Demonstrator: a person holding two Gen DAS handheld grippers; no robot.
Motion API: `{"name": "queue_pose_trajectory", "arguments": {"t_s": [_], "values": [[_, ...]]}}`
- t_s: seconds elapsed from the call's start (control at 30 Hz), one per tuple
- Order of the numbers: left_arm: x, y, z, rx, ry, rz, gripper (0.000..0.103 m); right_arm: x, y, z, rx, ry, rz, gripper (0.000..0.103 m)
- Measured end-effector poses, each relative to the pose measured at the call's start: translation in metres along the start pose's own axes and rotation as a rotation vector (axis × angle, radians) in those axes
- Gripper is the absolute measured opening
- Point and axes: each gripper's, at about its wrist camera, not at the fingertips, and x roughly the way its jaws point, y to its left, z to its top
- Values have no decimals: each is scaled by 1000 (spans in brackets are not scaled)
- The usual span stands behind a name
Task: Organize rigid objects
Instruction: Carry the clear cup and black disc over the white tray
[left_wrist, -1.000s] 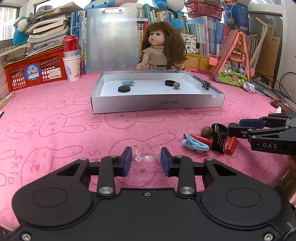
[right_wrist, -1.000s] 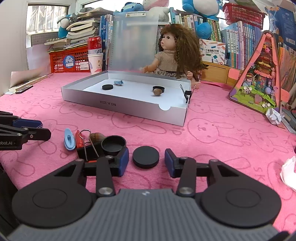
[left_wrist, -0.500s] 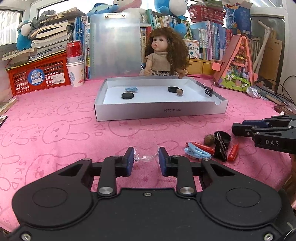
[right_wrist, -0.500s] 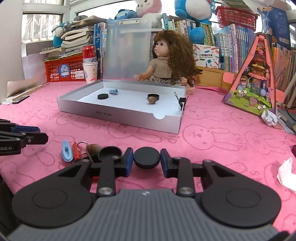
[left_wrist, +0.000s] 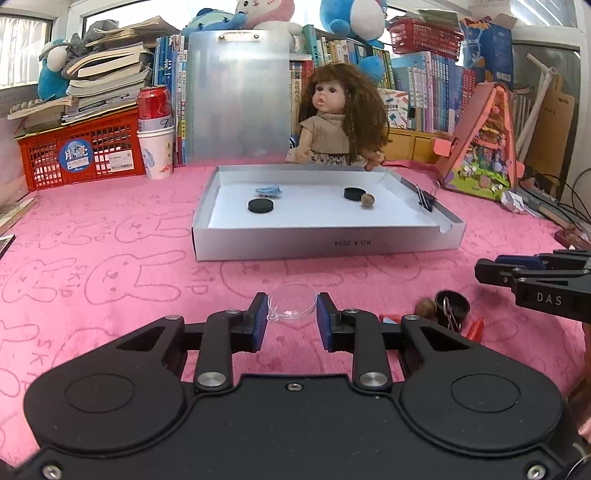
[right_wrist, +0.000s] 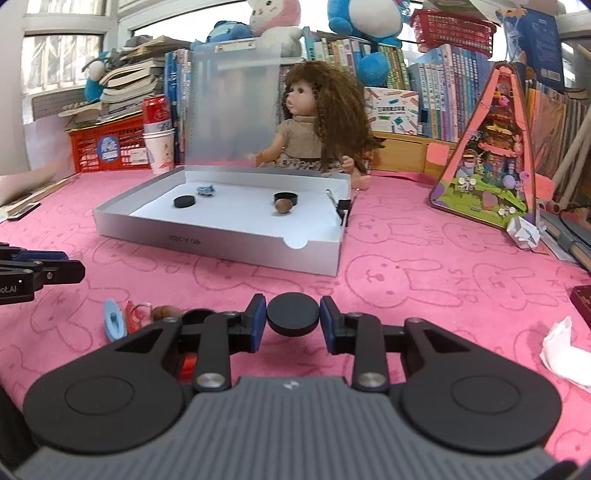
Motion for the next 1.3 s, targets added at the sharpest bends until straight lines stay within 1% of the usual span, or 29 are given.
{"name": "queue_pose_trajectory", "arguments": {"t_s": [0.3, 0.47, 0.67, 1.07, 1.23, 1.3], "values": [[12, 6, 30, -8, -38, 11, 26, 14, -4, 25, 48, 23, -41, 36], [22, 10, 50, -30, -45, 4, 26, 24, -7, 40, 89, 26, -29, 36], [37, 14, 67, -38, -56, 9, 27, 31, -4, 55, 82, 6, -27, 36], [80, 24, 97, -55, -27, 1, 27, 71, -6, 83, 139, 35, 5, 36], [107, 35, 103, -118, 24, -4, 27, 90, -6, 89, 157, 61, 11, 36], [119, 37, 104, -121, 46, 3, 27, 98, -6, 90, 161, 69, 14, 36]]}}
